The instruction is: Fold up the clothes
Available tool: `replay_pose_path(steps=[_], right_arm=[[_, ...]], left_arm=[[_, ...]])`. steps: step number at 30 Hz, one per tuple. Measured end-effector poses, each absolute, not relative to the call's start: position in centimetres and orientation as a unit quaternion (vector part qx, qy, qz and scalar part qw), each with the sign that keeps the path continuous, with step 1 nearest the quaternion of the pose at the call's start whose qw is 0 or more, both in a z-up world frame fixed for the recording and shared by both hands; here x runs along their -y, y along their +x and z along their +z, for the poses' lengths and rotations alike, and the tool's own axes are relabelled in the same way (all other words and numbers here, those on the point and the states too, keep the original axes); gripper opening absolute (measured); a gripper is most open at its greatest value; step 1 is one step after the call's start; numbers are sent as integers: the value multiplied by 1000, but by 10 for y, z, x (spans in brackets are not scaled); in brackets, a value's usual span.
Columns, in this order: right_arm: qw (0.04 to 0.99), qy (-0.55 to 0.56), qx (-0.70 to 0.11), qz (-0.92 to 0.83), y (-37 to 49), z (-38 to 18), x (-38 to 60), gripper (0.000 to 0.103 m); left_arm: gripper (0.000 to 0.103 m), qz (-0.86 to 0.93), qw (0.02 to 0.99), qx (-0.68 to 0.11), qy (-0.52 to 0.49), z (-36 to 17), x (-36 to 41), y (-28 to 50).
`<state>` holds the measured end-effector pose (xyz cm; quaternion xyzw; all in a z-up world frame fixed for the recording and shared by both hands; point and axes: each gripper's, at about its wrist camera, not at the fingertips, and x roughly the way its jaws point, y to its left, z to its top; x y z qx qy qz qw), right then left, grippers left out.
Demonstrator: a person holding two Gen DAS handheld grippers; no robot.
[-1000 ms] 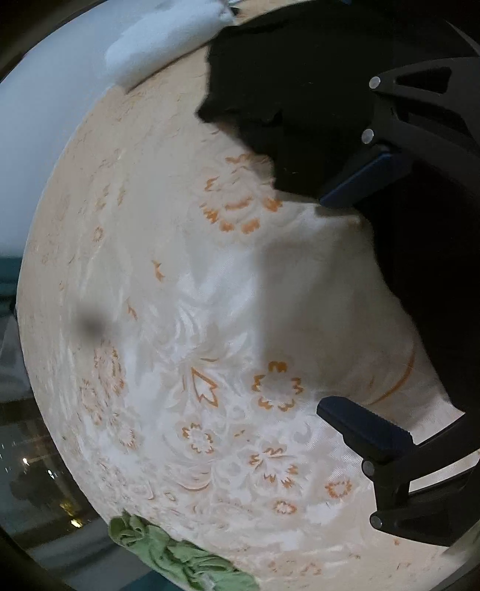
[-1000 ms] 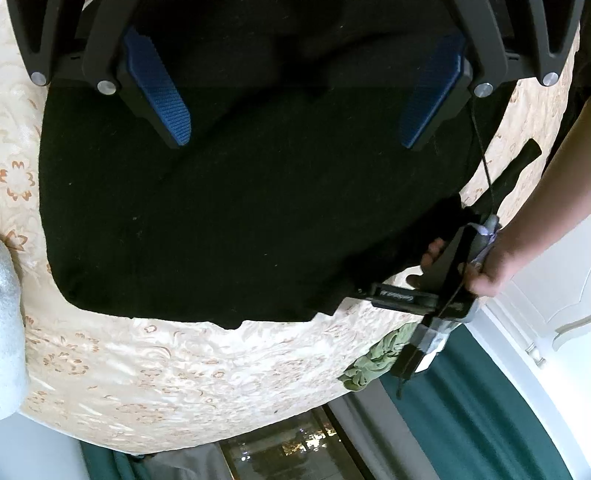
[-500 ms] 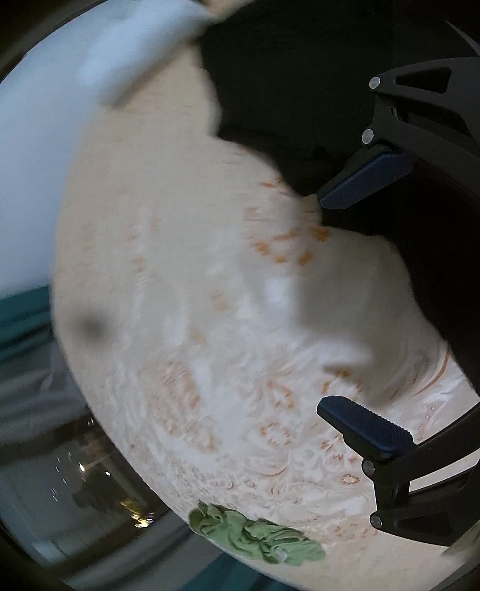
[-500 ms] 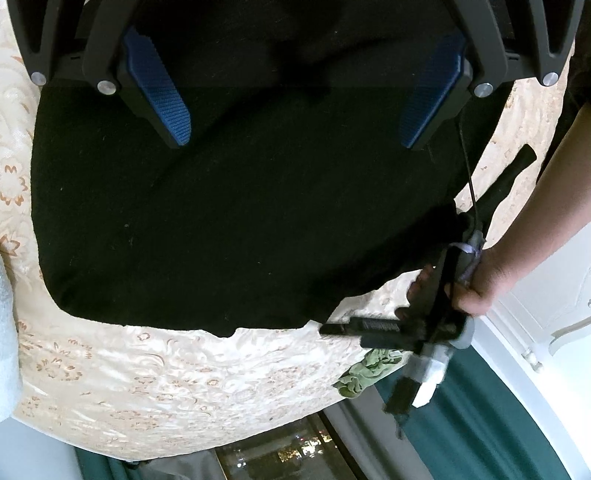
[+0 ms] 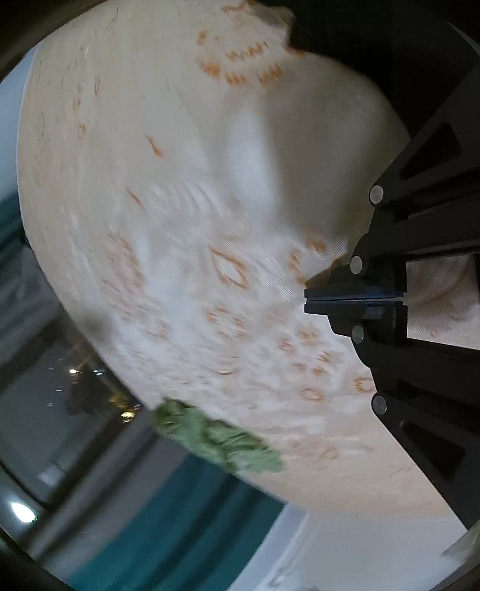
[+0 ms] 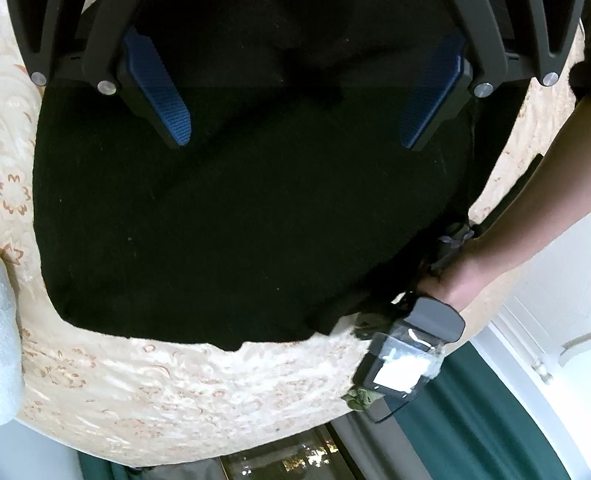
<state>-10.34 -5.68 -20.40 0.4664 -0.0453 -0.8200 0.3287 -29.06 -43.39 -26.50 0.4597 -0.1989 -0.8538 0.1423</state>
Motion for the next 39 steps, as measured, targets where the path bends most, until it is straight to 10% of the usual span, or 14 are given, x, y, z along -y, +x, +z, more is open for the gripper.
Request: replay_pose_path(steps=[5,7,9,20,23,29,39], right_arm=[[332,467,47,-818,-104,-205,58,95],[332,469,46,-817,-104,-206,60,95],[333,469,46,-817,-104,-206,61,95],[350,465,49,-812,-97,-200,64,95],[350,469,48,-809,-99,-202,63,95],[317,468,27,-824,-101,-201,58,95],[277,458,19,-845,-106,-198,47,94]], left_arm=[[7,-878,-82,18,472,-224,454,-279],[72,-873,-127,15,470,-211,446,-276],[103,-884,-127,46,448,-200,434,-272],[102,-845,-162,142,490,-220,374,-273],[90,-824,-148,189,514,-248,353,-274],[21,-839,-151,197,484,-242,338,-271],[18,-858,-11,200,472,-234,396,-298]])
